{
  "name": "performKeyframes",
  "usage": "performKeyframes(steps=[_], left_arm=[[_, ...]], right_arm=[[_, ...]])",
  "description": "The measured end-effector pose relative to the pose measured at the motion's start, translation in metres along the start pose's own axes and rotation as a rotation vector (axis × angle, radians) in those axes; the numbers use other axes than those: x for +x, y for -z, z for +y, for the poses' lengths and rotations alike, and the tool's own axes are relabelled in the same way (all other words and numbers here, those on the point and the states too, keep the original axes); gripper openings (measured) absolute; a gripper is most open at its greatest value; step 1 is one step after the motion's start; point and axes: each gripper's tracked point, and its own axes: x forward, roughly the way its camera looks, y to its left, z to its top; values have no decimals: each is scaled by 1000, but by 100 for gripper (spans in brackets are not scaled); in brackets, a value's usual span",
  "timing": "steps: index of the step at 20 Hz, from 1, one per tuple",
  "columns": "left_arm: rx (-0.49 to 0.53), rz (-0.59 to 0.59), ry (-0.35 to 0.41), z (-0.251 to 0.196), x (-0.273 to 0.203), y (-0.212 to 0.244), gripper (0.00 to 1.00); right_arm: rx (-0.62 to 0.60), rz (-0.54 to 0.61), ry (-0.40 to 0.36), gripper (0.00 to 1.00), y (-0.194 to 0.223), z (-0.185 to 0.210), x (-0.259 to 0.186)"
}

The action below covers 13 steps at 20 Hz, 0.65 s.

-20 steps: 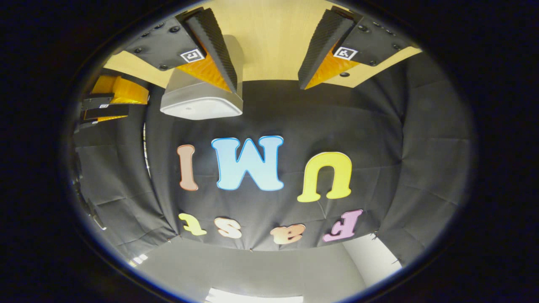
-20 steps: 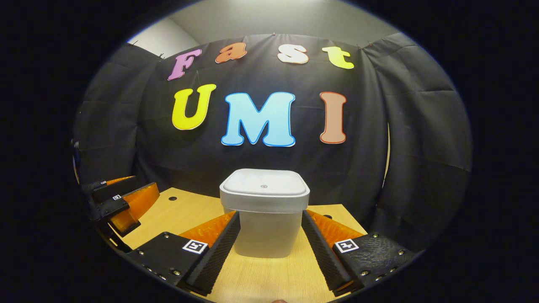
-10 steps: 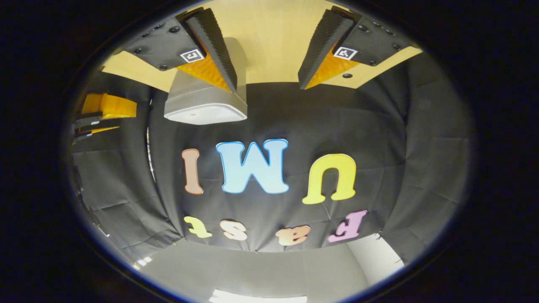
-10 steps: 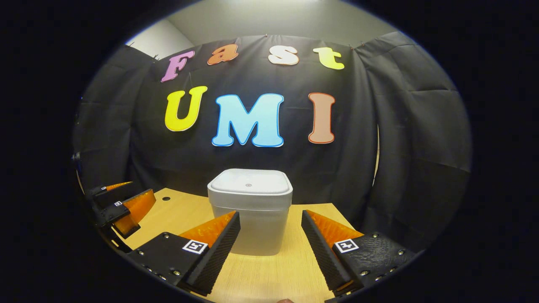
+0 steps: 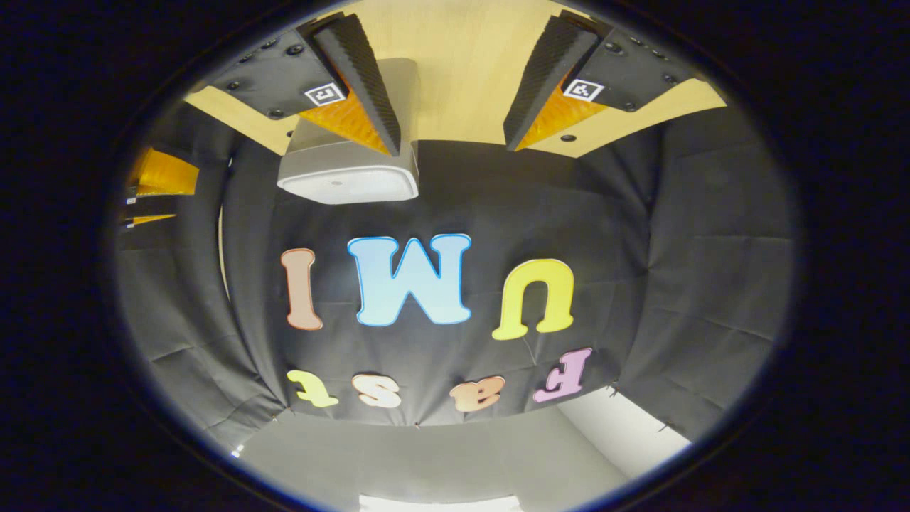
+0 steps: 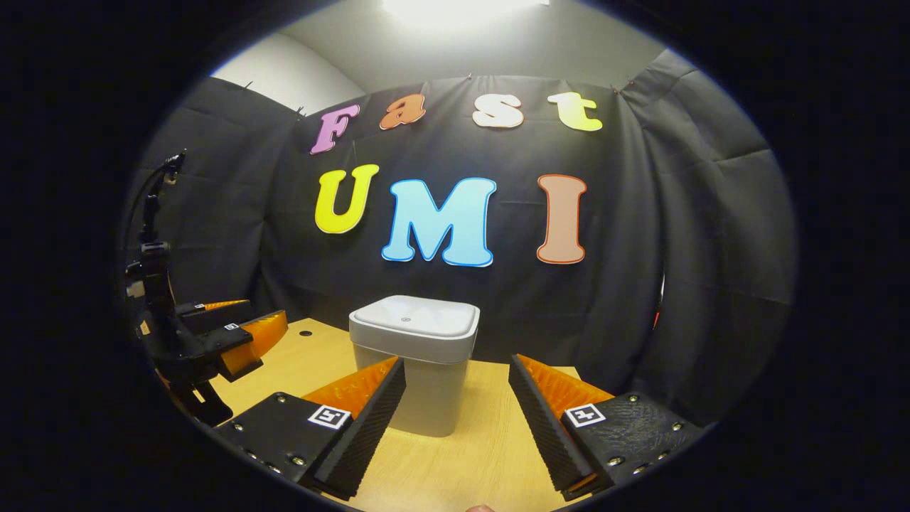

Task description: Press the lid of the desktop garbage bin to open it, pick up the crumpled paper on the desktop and throw it into the bin, then pick up the pop can on the desktop and drop it into the bin, and finally close the garbage bin lid.

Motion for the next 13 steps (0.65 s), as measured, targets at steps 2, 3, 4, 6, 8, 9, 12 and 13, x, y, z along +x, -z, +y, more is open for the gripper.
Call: performKeyframes(steps=[2, 3, 4, 6, 8, 9, 12, 13], left_arm=[[-5, -3, -11, -27, -10, 2, 96], [-12, -7, -14, -43, -15, 1, 96], [-24, -13, -10, -63, -20, 1, 96], [-43, -29, -11, -99, -31, 2, 96], [-56, -41, -7, -137, -40, 7, 96], [-63, -40, -2, -157, -43, 11, 96], [-113, -44, 13, -212, -51, 23, 96], [-131, -46, 19, -230, -48, 28, 96]], right_arm=[[1, -9, -21, 94, 3, -23, -8], [7, -11, -41, 94, 5, -33, -15], [15, -11, -46, 94, 9, -46, -21], [23, -11, -32, 94, 17, -80, -31], [35, 0, -18, 94, 29, -113, -43], [49, 6, -9, 94, 35, -131, -49], [82, 11, 53, 94, 55, -188, -57], [77, 17, 79, 94, 67, -206, -60]])
